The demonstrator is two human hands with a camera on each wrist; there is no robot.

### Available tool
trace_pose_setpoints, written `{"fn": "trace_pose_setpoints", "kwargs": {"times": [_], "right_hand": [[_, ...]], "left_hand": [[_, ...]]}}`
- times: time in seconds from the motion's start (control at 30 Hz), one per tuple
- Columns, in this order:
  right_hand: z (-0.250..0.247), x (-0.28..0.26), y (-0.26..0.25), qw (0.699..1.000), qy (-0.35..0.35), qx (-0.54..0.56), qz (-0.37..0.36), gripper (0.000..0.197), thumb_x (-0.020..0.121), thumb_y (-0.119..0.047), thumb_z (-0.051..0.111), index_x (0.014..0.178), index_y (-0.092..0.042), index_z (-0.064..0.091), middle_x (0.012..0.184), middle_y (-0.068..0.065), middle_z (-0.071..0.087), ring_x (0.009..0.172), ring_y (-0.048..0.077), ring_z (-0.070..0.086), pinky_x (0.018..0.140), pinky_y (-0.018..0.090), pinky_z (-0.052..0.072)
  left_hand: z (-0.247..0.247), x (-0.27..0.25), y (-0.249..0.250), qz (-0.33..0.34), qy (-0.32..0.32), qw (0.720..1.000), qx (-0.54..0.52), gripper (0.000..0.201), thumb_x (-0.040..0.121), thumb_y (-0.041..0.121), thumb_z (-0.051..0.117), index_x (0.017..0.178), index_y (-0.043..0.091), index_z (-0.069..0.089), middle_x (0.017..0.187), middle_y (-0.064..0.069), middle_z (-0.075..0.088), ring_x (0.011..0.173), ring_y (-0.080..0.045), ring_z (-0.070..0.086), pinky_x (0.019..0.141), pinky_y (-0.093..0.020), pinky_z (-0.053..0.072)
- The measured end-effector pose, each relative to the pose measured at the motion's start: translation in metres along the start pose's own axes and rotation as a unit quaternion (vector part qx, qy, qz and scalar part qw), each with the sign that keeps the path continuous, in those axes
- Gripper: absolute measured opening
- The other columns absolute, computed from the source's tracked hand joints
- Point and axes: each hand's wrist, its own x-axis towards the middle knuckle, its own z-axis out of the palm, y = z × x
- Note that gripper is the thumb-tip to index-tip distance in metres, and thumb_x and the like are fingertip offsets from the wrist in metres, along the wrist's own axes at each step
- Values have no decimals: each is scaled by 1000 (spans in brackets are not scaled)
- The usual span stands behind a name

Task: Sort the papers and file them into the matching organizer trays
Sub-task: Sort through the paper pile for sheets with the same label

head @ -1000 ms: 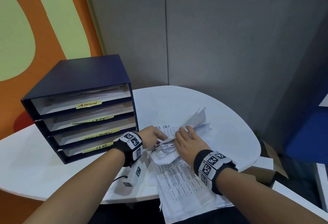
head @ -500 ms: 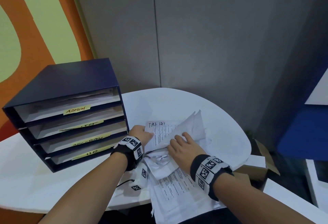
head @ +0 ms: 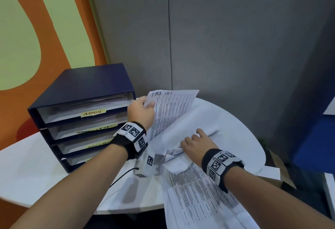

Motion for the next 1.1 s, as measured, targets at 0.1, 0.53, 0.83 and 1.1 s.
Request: {"fn": "trace_pose_setpoints", "kwargs": {"times": [0.1, 0.53, 0.83, 1.1], "right_hand": [[-5, 0, -1, 1000, 5, 4, -5, 24, 50, -14, 78, 67, -14, 61, 57, 2, 57, 48, 22, 57, 73, 43, 51], [-25, 7, 9, 999, -8, 24, 34, 20, 78, -12, 60, 97, -14, 57, 85, 2, 63, 76, 25, 64, 90, 46, 38], [-29, 0, 27, 990, 134, 8, 36, 15, 61, -9, 54, 74, -14, 60, 61, 1, 57, 48, 22, 58, 68, 42, 49], [-48, 3, 46, 979, 198, 22, 50, 15, 64, -8, 48, 74, -11, 59, 63, 3, 58, 51, 23, 58, 66, 41, 48]], "left_hand": [[-16, -3, 14, 43, 33, 998, -13, 16, 96, 21, 57, 90, 9, 66, 83, -4, 68, 78, -22, 63, 69, -29, 50], [-43, -1, 5, 146, 16, 989, -23, 16, 96, 25, 57, 86, 14, 63, 76, -1, 64, 71, -20, 60, 65, -31, 49], [-25, -17, -2, 76, -206, 975, -38, 12, 94, 39, 58, 93, 27, 58, 90, 4, 62, 74, -19, 53, 68, -31, 44], [-4, -17, -13, -14, -315, 949, -8, 41, 97, 46, 46, 95, 12, 68, 90, -8, 72, 79, -24, 62, 77, -33, 49]]}}
